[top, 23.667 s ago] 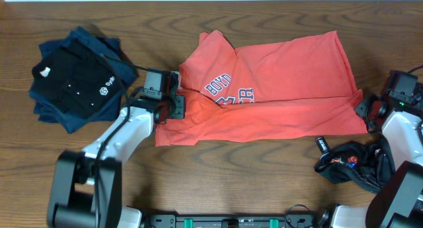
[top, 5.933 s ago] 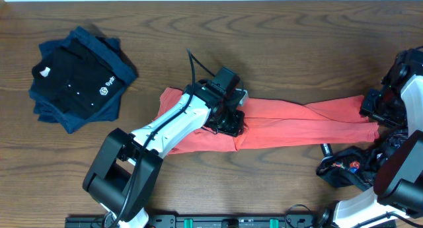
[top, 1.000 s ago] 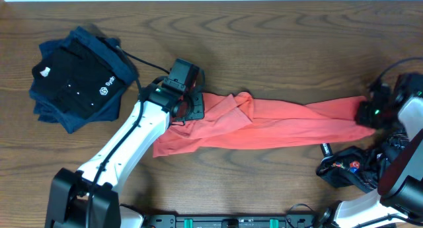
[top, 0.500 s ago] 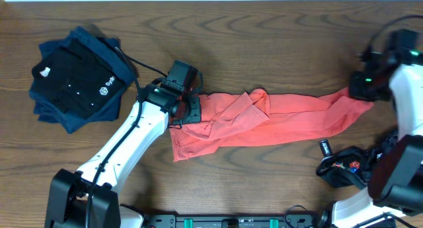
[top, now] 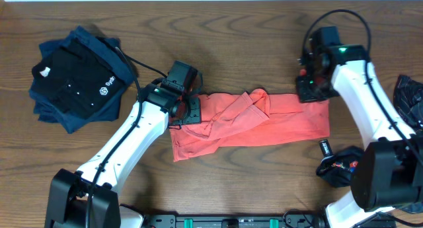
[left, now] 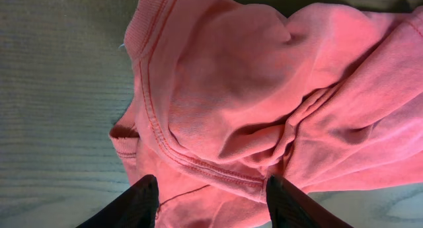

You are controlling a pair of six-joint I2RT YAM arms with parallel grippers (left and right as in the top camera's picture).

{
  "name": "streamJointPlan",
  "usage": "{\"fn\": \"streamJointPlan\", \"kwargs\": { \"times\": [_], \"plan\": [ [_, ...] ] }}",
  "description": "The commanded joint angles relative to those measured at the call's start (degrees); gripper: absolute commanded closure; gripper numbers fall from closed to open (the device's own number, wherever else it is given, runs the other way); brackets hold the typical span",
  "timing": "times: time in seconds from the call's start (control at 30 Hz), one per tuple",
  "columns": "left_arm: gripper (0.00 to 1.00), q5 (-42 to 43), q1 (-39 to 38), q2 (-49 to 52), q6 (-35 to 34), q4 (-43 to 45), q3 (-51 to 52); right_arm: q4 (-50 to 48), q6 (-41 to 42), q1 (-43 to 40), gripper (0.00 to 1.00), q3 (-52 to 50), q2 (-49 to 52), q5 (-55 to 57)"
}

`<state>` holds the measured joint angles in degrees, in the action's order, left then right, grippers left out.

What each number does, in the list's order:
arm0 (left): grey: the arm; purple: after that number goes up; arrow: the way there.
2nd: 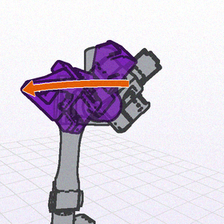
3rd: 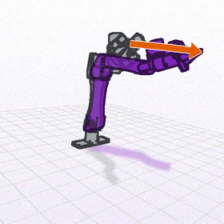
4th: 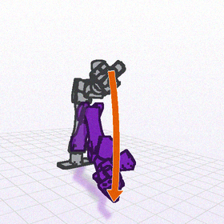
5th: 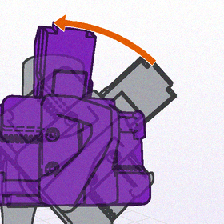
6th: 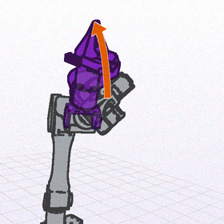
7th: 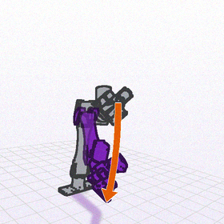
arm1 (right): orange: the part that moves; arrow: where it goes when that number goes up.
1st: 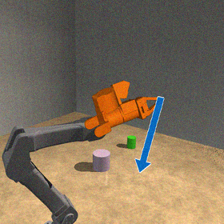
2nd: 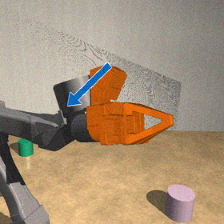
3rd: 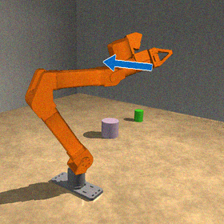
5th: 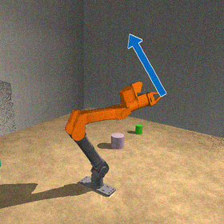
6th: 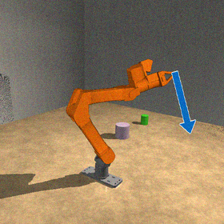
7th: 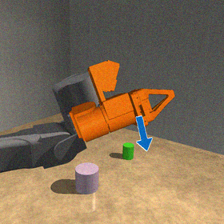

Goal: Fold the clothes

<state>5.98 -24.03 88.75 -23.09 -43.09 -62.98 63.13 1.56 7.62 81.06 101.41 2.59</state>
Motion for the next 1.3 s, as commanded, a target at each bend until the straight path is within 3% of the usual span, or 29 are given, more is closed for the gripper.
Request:
{"fn": "streamJointPlan", "kwargs": {
  "times": [0.0, 0.43, 0.57, 0.73, 0.97, 1.13, 1.27],
  "plan": [
    [0.45, -0.61, 0.35, -0.02, 0.50, -0.20, 0.24, -0.68, 3.69, 2.34, 0.99, -1.55, -0.04, 0.61],
    [0.45, -0.63, 0.35, -0.02, 0.52, -0.20, 0.24, -6.67, 6.99, 8.90, 0.98, -5.90, -0.04, -5.20],
    [0.45, -0.63, 0.35, -0.02, 0.52, -0.20, 0.24, -7.02, 7.82, 10.01, 0.90, -6.25, -0.04, -5.68],
    [0.45, -0.63, 0.35, -0.02, 0.52, -0.20, 0.24, -6.78, 7.80, 10.88, 0.67, -6.29, -0.04, -8.83],
    [0.44, -0.63, 0.35, -0.02, 0.52, -0.20, 0.24, -4.28, 6.47, 10.75, 0.63, -6.29, -0.04, -10.12],
    [0.44, -0.66, 0.35, -0.02, 0.52, -0.20, 0.24, -5.16, 8.74, 10.71, 0.64, -6.29, -0.04, -3.63],
    [0.44, -0.66, 0.35, -0.02, 0.52, -0.17, 0.24, -5.18, 8.68, 11.04, 0.53, -6.29, -0.04, -5.66]
  ]
}}
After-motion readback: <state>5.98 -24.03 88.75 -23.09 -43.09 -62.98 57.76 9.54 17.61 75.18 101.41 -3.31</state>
